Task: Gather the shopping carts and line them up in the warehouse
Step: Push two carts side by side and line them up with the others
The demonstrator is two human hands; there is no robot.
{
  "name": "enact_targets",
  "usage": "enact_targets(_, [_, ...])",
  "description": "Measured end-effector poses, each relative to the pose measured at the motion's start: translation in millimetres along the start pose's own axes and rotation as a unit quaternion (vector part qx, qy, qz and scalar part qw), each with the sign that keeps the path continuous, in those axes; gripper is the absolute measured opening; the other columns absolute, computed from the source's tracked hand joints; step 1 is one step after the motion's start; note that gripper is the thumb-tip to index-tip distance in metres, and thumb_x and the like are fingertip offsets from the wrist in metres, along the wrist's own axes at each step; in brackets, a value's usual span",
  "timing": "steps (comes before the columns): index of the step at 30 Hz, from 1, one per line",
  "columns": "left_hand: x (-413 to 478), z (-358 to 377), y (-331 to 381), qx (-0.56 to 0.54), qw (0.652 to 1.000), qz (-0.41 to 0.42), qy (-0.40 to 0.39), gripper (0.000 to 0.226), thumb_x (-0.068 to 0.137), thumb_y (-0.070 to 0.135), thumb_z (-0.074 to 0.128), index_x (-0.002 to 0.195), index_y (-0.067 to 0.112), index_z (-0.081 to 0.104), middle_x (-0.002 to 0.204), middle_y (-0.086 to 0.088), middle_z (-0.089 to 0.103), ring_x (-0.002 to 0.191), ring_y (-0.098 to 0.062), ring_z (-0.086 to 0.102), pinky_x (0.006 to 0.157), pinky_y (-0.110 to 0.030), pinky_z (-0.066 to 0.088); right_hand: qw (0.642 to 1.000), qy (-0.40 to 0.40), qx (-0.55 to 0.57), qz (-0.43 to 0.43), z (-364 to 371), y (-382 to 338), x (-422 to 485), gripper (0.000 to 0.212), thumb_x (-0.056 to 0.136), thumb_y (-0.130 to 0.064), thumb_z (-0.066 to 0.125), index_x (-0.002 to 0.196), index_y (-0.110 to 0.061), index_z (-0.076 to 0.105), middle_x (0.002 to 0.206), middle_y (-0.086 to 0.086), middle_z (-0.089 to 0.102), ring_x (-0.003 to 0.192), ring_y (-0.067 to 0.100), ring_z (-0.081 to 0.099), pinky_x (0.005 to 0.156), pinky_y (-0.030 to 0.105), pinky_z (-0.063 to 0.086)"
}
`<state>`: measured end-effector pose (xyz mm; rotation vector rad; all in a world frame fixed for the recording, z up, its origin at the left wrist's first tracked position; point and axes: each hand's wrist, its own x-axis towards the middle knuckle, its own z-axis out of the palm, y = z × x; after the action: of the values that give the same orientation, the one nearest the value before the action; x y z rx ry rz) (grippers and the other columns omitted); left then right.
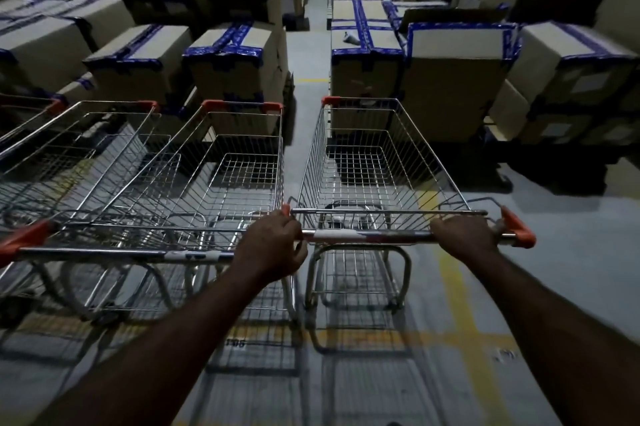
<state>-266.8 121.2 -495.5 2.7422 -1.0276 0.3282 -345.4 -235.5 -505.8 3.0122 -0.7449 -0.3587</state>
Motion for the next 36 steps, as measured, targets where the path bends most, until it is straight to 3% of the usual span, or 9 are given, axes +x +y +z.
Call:
enact_targets(3, [-8.1, 0.3, -6.1, 0.029, 0.998, 0.037, -0.038, 0.035, 0.080, 0.048, 0.057, 0.099, 0.019, 0.062, 0.099, -0.003, 0.064, 0.105, -0.022, 0.053, 0.080, -0.035, 0.054, 0.999, -0.046, -0.014, -0.017, 0.4, 3.0, 1.3, 0.031, 0.091, -0.043, 0.028, 0.087, -0.027, 0.054, 0.068, -0.008, 0.041, 0.078, 0.022, 0.053, 0.095, 0.061, 0.044])
enact_targets(5, [-12.9, 4.1, -9.8, 0.070, 0.993, 0.064, -0.068, 0.048, 0.078, 0.057, 0.051, 0.106, 0.019, 0.061, 0.107, -0.002, 0.064, 0.112, -0.023, 0.049, 0.094, -0.039, 0.048, 0.998, -0.033, -0.044, -0.023, -2.9, 1.6, -4.1, 0.027, 0.095, -0.042, 0.031, 0.083, -0.028, 0.050, 0.067, -0.009, 0.034, 0.082, 0.022, 0.050, 0.100, 0.063, 0.037])
enact_targets(9, [-8.1, 1.1, -10.9, 0.080, 0.991, 0.073, -0.085, 0.055, 0.080, 0.066, 0.040, 0.098, 0.021, 0.067, 0.105, -0.001, 0.069, 0.120, -0.025, 0.052, 0.103, -0.040, 0.043, 0.998, -0.018, -0.051, -0.025, -9.1, -1.3, -18.4, 0.034, 0.099, -0.042, 0.032, 0.072, -0.026, 0.046, 0.074, -0.007, 0.041, 0.087, 0.021, 0.051, 0.104, 0.060, 0.031])
enact_targets(12, [-9.3, 2.4, -10.0, 0.076, 0.988, 0.077, -0.109, 0.050, 0.083, 0.065, 0.047, 0.098, 0.022, 0.068, 0.112, -0.001, 0.070, 0.134, -0.024, 0.047, 0.110, -0.040, 0.036, 0.999, -0.007, -0.048, -0.022, -12.5, -3.5, -31.9, 0.039, 0.101, -0.040, 0.032, 0.065, -0.026, 0.038, 0.081, -0.004, 0.048, 0.097, 0.023, 0.056, 0.106, 0.060, 0.026])
enact_targets(20, [-16.9, 0.5, -10.0, 0.044, 0.990, 0.062, -0.120, 0.028, 0.085, 0.044, 0.062, 0.095, 0.020, 0.070, 0.115, -0.007, 0.070, 0.137, -0.025, 0.044, 0.110, -0.041, 0.039, 0.997, -0.004, -0.054, -0.047, -7.5, -4.5, -42.5, 0.038, 0.102, -0.037, 0.030, 0.067, -0.024, 0.038, 0.074, -0.005, 0.047, 0.086, 0.021, 0.051, 0.102, 0.054, 0.033])
enact_targets(23, [-16.1, -2.4, -5.6, 0.033, 0.991, 0.075, -0.104, 0.027, 0.085, 0.041, 0.061, 0.092, 0.017, 0.073, 0.101, -0.006, 0.070, 0.114, -0.022, 0.057, 0.097, -0.034, 0.042, 0.998, 0.010, -0.047, -0.052, -4.2, 0.1, -43.8, 0.035, 0.101, -0.037, 0.030, 0.070, -0.025, 0.039, 0.071, -0.006, 0.045, 0.083, 0.020, 0.050, 0.101, 0.053, 0.035])
enact_targets(26, [-14.3, -7.4, 0.7, 0.030, 0.991, 0.083, -0.097, 0.030, 0.087, 0.042, 0.058, 0.094, 0.017, 0.073, 0.095, -0.002, 0.066, 0.094, -0.016, 0.054, 0.085, -0.028, 0.038, 0.998, 0.010, -0.042, -0.045, -2.8, 7.7, -41.8, 0.037, 0.101, -0.039, 0.029, 0.067, -0.025, 0.038, 0.071, -0.006, 0.047, 0.081, 0.019, 0.051, 0.102, 0.054, 0.034])
enact_targets(32, [-13.8, -9.1, -9.0, 0.041, 0.991, 0.060, -0.111, 0.025, 0.083, 0.039, 0.064, 0.098, 0.020, 0.071, 0.102, 0.000, 0.063, 0.103, -0.018, 0.055, 0.087, -0.031, 0.047, 0.996, 0.038, -0.024, -0.073, 0.0, -1.3, -48.1, 0.036, 0.104, -0.040, 0.028, 0.079, -0.024, 0.049, 0.079, -0.004, 0.057, 0.086, 0.022, 0.057, 0.106, 0.059, 0.032])
enact_targets(36, [-19.5, -7.1, -6.3, 0.077, 0.984, 0.052, -0.151, 0.031, 0.084, 0.039, 0.066, 0.109, 0.022, 0.069, 0.121, 0.001, 0.065, 0.131, -0.019, 0.045, 0.103, -0.034, 0.044, 0.985, 0.065, 0.118, -0.104, 12.0, 14.0, -45.6, 0.067, 0.093, -0.073, 0.015, 0.079, -0.029, 0.064, 0.081, -0.006, 0.062, 0.086, 0.015, 0.055, 0.104, 0.053, 0.035])
